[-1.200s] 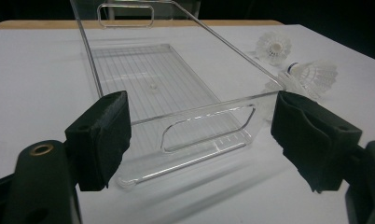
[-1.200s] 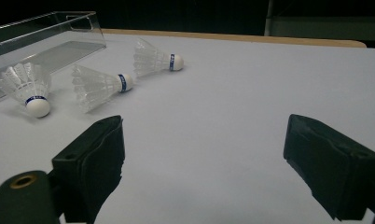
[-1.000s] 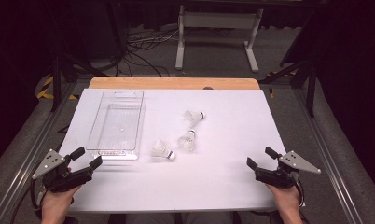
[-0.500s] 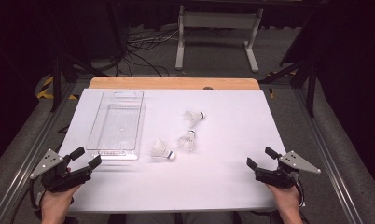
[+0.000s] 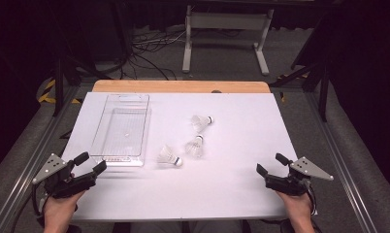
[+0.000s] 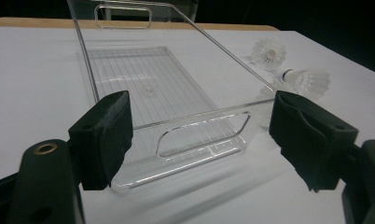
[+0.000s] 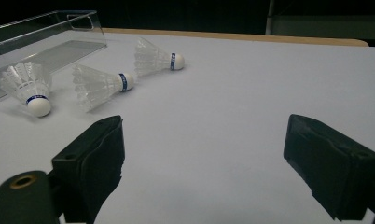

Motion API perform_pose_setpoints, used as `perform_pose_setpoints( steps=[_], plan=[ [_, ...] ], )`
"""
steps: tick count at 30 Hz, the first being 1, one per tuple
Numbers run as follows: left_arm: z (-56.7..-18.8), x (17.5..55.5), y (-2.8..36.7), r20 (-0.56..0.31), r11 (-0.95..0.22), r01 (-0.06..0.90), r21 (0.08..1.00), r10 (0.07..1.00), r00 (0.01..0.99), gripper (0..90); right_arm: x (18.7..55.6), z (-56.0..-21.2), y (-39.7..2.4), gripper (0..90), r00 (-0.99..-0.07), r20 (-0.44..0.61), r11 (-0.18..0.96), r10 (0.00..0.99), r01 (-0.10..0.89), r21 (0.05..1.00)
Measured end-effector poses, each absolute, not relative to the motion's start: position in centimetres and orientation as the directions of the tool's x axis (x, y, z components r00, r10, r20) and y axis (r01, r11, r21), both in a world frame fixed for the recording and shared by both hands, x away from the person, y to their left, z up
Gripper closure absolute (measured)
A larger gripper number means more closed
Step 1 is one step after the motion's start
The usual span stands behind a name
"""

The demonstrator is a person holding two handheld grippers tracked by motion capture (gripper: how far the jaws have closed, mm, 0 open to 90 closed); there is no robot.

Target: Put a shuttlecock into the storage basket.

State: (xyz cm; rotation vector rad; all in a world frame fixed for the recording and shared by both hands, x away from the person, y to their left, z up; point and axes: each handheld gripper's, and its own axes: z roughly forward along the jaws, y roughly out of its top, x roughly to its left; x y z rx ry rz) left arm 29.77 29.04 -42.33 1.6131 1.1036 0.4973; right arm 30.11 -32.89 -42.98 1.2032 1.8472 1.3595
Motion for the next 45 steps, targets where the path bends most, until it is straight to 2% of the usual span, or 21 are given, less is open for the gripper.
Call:
perform_pose_setpoints(
  steps=[45],
  plan=[
    [-41.0,31.1,27.0,-0.209,-0.012,0.388,0.921,0.827,0.522,22.6,30.1,-43.0,-32.8,13.0,-0.452,0.078,0.090,0.888,0.338,0.937]
  ],
)
